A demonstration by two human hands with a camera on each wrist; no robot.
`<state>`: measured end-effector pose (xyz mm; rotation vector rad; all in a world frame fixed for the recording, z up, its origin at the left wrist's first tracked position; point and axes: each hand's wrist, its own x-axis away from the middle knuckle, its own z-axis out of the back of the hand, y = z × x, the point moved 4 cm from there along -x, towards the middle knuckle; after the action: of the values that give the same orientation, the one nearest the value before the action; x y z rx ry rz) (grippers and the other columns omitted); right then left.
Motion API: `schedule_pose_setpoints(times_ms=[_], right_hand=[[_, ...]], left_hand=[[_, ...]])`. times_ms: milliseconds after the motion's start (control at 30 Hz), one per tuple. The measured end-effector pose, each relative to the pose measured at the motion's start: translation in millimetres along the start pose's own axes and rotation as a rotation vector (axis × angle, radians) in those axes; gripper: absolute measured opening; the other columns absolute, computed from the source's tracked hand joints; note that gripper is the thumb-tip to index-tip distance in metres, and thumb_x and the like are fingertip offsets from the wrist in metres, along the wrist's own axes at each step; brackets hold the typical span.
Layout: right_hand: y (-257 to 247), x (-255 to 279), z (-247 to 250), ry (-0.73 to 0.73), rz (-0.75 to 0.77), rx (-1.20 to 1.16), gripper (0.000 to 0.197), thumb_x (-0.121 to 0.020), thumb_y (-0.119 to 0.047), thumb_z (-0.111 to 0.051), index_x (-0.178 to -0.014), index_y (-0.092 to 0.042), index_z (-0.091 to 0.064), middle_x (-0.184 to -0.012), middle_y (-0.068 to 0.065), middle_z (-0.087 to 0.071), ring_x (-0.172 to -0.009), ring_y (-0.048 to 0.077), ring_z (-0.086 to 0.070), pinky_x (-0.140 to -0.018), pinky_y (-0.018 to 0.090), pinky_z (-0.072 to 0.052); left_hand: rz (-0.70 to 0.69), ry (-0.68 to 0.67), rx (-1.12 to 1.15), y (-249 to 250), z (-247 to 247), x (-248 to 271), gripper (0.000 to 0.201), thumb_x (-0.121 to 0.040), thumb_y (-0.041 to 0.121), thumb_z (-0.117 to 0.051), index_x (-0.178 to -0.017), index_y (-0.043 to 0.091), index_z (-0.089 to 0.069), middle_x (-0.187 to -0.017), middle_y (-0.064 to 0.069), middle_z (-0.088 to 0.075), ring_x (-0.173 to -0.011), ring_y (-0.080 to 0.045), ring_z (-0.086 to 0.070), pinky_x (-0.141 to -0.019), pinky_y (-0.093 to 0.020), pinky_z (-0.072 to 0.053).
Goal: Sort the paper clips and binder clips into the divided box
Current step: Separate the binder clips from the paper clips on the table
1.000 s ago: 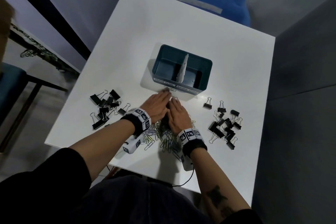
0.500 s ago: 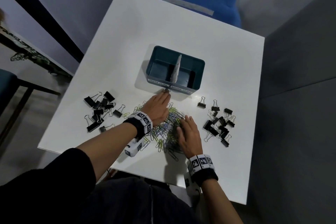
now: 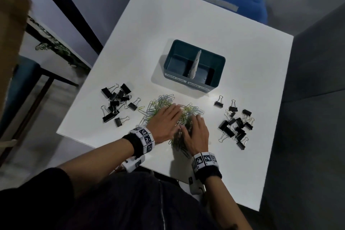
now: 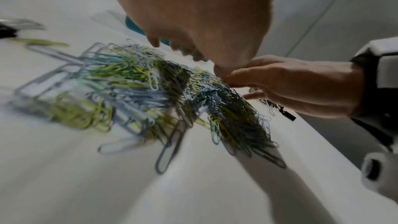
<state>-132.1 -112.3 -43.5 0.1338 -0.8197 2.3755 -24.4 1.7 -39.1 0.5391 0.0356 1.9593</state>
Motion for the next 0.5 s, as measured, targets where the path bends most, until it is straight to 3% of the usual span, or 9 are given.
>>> schedule_pose_setpoints(times_ms=[100, 267, 400, 500], right_hand=[[-9, -10, 4, 0.092, 0.011, 0.008, 0.054, -0.089, -0.05, -0.052, -0.132, -0.02, -0.041, -0.142, 0.011, -0.04, -0.132, 0.031, -0.038, -0.103, 0.054, -0.039], [-13, -26, -1, -0.008, -0.058, 0.027, 0.07, -0.091, -0.057, -0.047, -0.147, -0.019, -0.029, -0.16, 0.012, -0.01, -0.148, 0.028, -0.007, -0.117, 0.055, -0.013], [-21, -35, -12, -0.096, -0.009, 0.113, 0.073, -0.092, -0.064, -0.035, -0.15, -0.022, -0.021, -0.161, 0.009, -0.002, -0.148, 0.025, 0.001, -0.119, 0.051, -0.006], [-27, -32, -17, -0.125, 0.073, 0.151, 0.069, -0.093, -0.061, -0.033, -0.15, -0.024, -0.023, -0.161, 0.006, -0.006, -0.148, 0.024, -0.001, -0.119, 0.049, -0.007]], left_hand=[[0.232, 0.05, 0.153, -19, -1, 17, 0.068, -0.099, 0.049, -0.012, -0.152, 0.01, 0.006, -0.157, -0.015, 0.016, -0.146, -0.029, 0.014, -0.119, -0.045, 0.001], [0.442, 0.076, 0.277, -29, -10, 48, 0.074, -0.099, 0.051, -0.021, -0.151, 0.007, 0.008, -0.155, -0.023, 0.018, -0.144, -0.035, 0.017, -0.118, -0.045, 0.0], [0.43, 0.027, 0.29, -25, -22, 48, 0.08, -0.097, 0.054, -0.028, -0.151, 0.004, 0.004, -0.155, -0.027, 0.015, -0.144, -0.037, 0.018, -0.119, -0.049, -0.004], [0.284, 0.008, 0.272, -19, -21, 46, 0.08, -0.095, 0.057, -0.019, -0.152, 0.005, 0.002, -0.158, -0.021, 0.01, -0.146, -0.032, 0.014, -0.12, -0.046, -0.008]])
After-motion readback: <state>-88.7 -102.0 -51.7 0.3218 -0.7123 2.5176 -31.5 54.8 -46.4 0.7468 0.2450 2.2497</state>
